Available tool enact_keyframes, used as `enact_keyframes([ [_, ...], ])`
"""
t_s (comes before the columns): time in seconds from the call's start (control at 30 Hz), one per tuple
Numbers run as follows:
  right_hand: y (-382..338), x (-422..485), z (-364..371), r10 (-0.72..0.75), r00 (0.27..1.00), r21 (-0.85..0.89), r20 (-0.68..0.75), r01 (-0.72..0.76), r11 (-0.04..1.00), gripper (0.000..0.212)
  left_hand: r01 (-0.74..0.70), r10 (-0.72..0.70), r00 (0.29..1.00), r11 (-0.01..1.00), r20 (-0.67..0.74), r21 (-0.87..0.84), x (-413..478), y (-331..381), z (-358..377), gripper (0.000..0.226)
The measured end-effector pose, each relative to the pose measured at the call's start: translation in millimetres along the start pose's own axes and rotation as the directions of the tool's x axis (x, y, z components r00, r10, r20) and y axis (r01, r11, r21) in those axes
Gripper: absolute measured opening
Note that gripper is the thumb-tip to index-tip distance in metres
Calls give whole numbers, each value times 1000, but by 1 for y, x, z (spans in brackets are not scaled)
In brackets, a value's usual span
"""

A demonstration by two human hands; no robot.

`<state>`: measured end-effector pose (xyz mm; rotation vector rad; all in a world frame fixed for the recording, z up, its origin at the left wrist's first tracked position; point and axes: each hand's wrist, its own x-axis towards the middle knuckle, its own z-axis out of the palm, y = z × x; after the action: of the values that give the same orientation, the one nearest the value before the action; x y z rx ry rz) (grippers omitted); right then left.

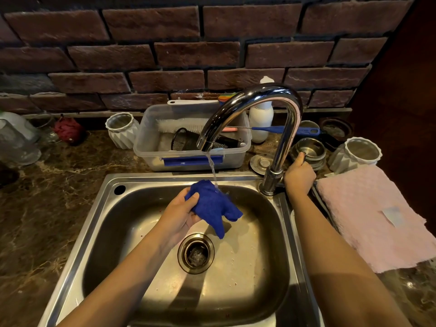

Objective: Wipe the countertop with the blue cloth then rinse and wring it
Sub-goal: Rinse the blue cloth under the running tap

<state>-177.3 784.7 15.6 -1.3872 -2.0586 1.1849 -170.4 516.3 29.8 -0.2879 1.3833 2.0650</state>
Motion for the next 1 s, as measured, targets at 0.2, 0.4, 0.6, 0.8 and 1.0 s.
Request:
enact_keyframes([
  [0.2, 1, 1, 0, 0, 1000, 9, 3, 0, 1000, 51, 9, -8, 1000, 1000, 11, -29, 4, -1, 5, 36],
  [0.4, 3, 1, 3, -26, 1000, 14, -3, 26, 1000, 50, 26, -26, 1000, 999, 2, -29, 8, -3, 9, 31],
  [0.6, 5, -2, -2, -41, 997, 31, 66, 39, 999, 46, 19, -20, 1000, 999, 13, 48, 9, -4, 12, 30],
  [0.8, 17, -59, -21, -293, 933, 10, -207, 302, 953, 14, -73, 57, 997, 898, 49, 433, 13, -3, 9, 31],
  [1.0, 30, -110, 38, -107, 654, 113, 749, 33, 993, 43, -121, 33, 986, 822, 166, 557, 10, 0, 10, 21],
])
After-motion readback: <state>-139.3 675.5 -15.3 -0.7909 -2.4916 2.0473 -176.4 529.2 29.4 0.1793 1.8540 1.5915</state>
